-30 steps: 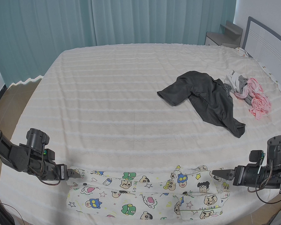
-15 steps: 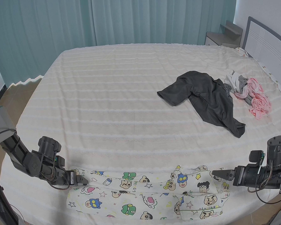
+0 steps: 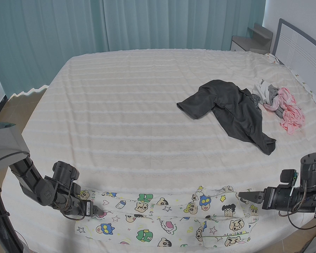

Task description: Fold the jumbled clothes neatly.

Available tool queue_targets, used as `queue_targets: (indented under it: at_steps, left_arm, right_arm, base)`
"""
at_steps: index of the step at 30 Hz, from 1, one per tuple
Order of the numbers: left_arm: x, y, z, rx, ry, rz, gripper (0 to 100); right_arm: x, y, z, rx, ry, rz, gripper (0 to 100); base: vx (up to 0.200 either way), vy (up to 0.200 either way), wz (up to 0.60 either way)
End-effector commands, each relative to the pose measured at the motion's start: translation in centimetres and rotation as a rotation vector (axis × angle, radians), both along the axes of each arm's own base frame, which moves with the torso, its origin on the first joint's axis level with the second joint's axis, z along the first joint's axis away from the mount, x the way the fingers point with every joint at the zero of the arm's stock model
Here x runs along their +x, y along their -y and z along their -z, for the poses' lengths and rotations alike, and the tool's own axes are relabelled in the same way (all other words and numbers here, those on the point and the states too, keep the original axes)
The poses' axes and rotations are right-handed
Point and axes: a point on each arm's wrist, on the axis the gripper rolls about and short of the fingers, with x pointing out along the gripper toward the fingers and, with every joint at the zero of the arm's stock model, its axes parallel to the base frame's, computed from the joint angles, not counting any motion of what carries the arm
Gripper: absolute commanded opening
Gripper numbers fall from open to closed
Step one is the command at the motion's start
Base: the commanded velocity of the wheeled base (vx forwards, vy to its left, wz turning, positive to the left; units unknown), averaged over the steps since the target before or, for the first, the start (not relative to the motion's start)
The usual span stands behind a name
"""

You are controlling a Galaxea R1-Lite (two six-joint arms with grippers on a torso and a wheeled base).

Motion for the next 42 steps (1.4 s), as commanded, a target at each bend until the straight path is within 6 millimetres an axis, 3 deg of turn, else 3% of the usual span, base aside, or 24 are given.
queue_targets:
  at_steps: [1,12,16,30,42]
  left_arm:
    - [-0.1,0.2,0.2,0.002,-0.007,0.01,0]
    - [-0.6,0.2,0.0,0.002,-0.008,-0.002,0]
    - [-1.3,-0.3,-1.9,-0.004,0.05,-0.021,0]
    - [-1.7,-3.8,-3.9,-0.016,0.074,-0.146,0]
    - [-1.8,-2.6,-3.7,-0.057,0.062,-0.08,0]
  right_arm:
    - [0.0,0.0,0.0,0.001,0.001,0.0,100]
    - [0.0,0.0,0.0,0.001,0.001,0.0,100]
    - [-0.2,0.1,-0.2,0.005,0.012,0.0,100]
    - [-0.4,0.2,-0.6,0.016,0.032,-0.001,100]
    - [-0.4,0.2,-0.6,0.017,0.032,-0.002,100]
  base:
    - [0.0,0.0,0.0]
    - [0.0,0.0,0.0]
    - [0.0,0.0,0.0]
    - [0.0,0.0,0.0]
    - [0.0,0.0,0.0]
